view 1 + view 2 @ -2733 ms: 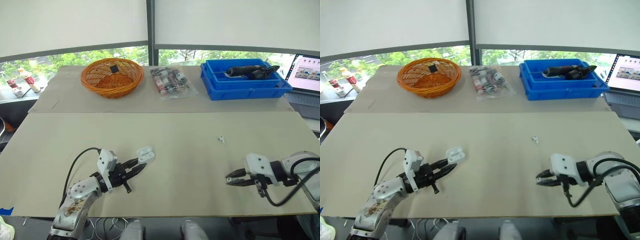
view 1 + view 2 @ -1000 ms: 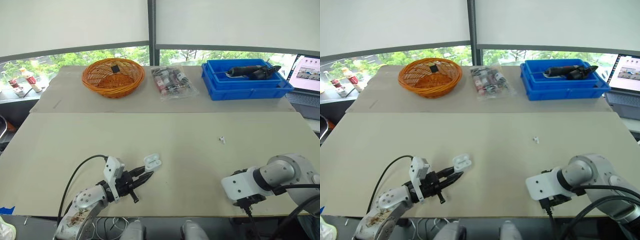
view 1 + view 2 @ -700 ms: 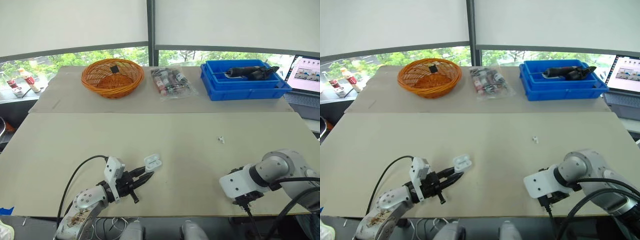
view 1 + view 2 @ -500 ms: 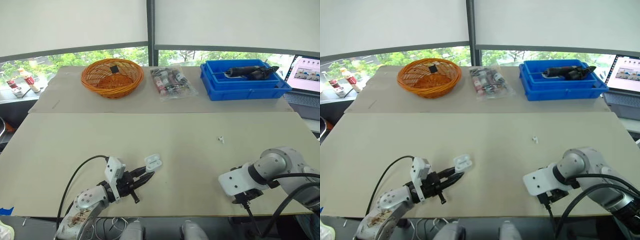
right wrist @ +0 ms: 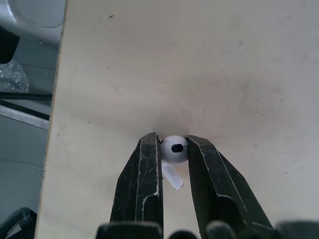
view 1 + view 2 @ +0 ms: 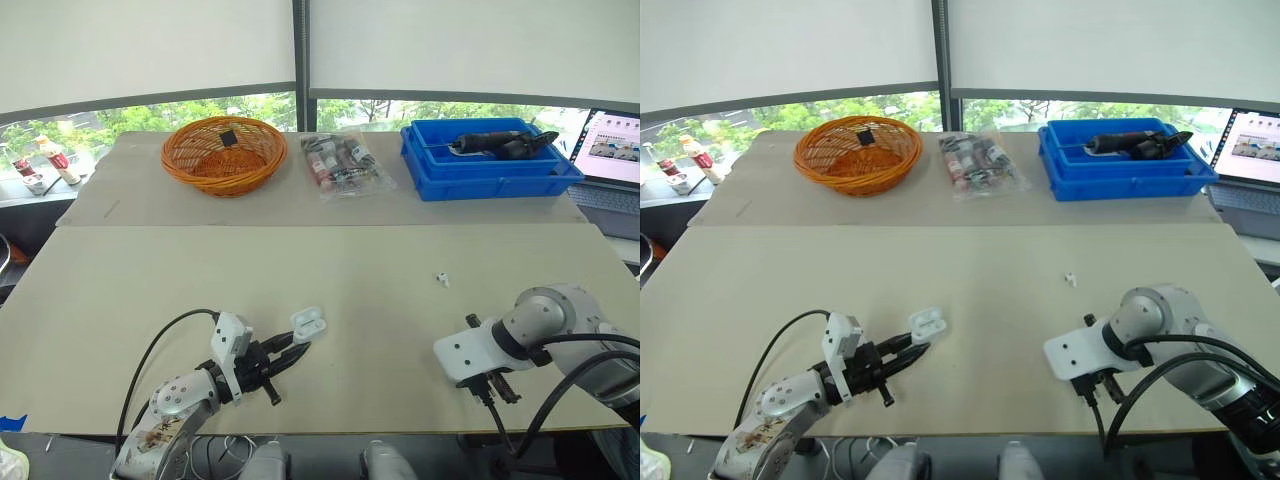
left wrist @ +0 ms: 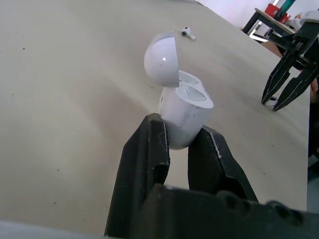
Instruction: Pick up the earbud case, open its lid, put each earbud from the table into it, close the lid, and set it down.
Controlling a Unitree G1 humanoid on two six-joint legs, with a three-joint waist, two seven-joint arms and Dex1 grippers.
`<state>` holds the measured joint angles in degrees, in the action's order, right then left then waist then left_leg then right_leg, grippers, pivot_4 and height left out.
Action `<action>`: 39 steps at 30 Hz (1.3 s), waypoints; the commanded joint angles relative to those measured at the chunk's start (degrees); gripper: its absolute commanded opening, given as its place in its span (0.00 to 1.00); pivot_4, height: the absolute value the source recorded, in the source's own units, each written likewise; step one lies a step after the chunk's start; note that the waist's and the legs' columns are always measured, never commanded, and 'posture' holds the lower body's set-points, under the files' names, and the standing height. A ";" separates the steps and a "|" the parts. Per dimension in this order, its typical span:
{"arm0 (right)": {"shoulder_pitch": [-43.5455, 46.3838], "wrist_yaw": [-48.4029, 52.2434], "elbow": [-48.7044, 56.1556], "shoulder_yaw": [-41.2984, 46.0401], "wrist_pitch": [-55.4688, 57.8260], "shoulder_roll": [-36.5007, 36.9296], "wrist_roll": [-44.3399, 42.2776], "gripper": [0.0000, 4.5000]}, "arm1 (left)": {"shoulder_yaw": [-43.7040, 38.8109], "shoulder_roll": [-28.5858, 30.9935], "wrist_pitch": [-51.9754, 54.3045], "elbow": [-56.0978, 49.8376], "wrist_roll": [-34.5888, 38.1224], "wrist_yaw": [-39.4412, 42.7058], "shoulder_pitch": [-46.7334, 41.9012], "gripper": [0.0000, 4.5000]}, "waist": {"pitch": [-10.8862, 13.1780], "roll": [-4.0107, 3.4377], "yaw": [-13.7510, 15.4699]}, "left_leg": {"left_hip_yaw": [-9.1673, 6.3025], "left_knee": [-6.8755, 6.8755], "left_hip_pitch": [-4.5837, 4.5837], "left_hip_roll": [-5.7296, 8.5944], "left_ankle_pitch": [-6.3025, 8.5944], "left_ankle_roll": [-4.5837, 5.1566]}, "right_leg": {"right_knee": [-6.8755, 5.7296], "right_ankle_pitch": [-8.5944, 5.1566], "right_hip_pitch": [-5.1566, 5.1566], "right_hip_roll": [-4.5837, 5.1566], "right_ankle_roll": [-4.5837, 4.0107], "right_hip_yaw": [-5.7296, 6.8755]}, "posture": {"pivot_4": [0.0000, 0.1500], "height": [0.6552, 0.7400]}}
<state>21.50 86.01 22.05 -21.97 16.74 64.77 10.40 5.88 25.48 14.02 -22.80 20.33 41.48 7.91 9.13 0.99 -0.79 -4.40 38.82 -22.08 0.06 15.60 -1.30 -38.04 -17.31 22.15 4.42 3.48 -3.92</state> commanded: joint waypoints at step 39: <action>0.71 -67.02 17.23 32.72 45.72 -76.94 -40.94 0.08 | 3.08 -16.37 -7.42 5.87 -5.05 -11.84 -17.91 0.11 | -0.05 -0.08 -1.57 | -0.13 -0.08 -0.21 0.09 -0.07 -0.12 | -0.64 0.01 0.57 0.00 -0.01 0.01 | 1.00 1.00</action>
<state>23.08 19.73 37.74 12.29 65.10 -7.11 -27.56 8.07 9.44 8.35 -15.89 15.72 29.33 -9.14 9.08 0.91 -2.36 -4.53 38.73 -22.29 0.15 15.54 -1.42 -38.68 -17.30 22.72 4.41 3.48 -3.90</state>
